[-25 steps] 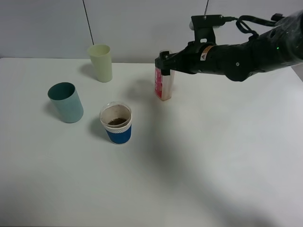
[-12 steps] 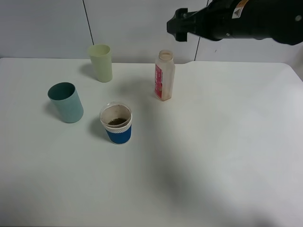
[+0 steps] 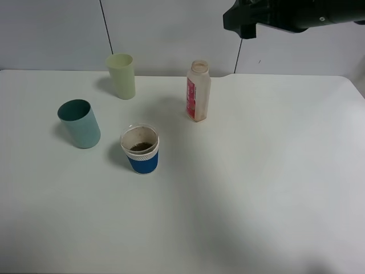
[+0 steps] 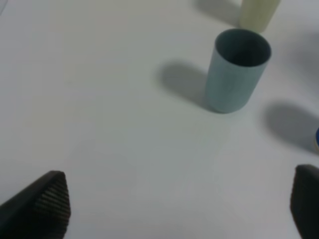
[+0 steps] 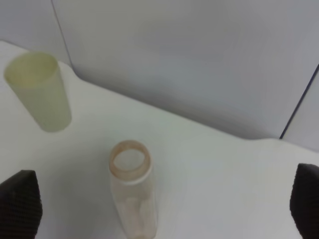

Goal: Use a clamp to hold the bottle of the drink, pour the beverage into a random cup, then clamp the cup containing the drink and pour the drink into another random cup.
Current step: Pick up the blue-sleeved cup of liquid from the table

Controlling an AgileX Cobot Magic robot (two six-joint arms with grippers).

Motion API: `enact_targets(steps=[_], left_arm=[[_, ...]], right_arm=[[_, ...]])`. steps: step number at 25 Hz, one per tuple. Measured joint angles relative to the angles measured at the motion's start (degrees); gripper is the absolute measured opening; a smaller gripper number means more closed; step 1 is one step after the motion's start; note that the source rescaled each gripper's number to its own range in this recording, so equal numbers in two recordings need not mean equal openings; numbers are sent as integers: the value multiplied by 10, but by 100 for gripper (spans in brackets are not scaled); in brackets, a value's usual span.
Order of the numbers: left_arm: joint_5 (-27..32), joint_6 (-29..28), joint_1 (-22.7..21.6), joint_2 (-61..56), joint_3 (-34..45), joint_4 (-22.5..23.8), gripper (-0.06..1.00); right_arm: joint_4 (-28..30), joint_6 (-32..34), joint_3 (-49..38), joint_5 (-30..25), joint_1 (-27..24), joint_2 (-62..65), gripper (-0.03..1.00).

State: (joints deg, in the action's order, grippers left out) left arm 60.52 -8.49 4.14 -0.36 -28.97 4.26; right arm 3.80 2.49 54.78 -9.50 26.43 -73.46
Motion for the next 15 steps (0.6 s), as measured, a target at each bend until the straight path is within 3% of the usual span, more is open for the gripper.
enact_targets(steps=[8,15], left_arm=[[0,0,0,0,0,0,66],[0,0,0,0,0,0,66]], right_arm=[[71,28,0,-105,0,71,100],[94,33,0,-173,0,129,100]])
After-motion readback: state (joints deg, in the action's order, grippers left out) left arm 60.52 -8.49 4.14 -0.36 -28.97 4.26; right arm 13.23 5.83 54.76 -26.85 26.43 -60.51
